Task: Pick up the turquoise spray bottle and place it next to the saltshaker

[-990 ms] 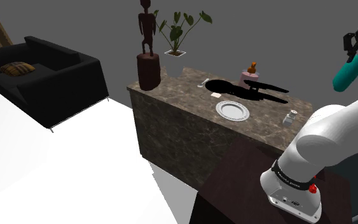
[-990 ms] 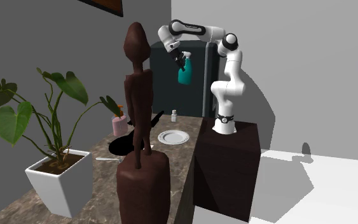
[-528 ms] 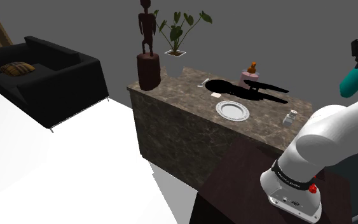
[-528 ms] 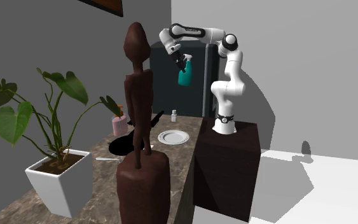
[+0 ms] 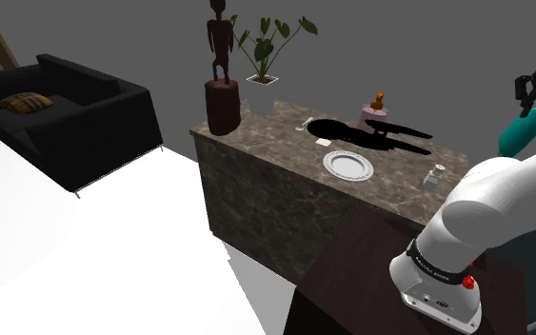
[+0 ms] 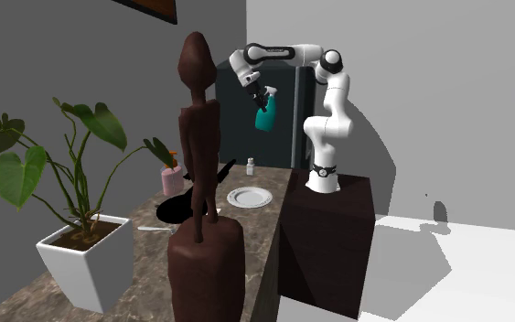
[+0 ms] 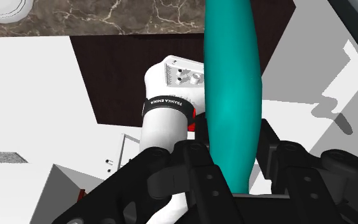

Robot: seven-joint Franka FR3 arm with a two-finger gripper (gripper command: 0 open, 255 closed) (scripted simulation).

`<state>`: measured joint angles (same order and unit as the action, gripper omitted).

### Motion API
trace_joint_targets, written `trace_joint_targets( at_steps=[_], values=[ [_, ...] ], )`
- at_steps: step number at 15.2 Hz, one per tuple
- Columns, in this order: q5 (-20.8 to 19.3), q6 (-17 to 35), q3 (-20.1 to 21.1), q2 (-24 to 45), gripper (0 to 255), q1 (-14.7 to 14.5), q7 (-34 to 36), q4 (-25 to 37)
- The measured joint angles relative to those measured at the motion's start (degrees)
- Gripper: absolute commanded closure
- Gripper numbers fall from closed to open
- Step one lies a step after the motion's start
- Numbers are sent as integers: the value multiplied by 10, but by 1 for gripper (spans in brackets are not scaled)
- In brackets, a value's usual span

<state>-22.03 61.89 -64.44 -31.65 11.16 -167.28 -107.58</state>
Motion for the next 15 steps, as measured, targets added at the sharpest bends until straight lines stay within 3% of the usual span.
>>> trace_joint_targets(
  at_steps=[15],
  values=[
    [-26,104,-41,-17,255,1,11,-106]
  ],
)
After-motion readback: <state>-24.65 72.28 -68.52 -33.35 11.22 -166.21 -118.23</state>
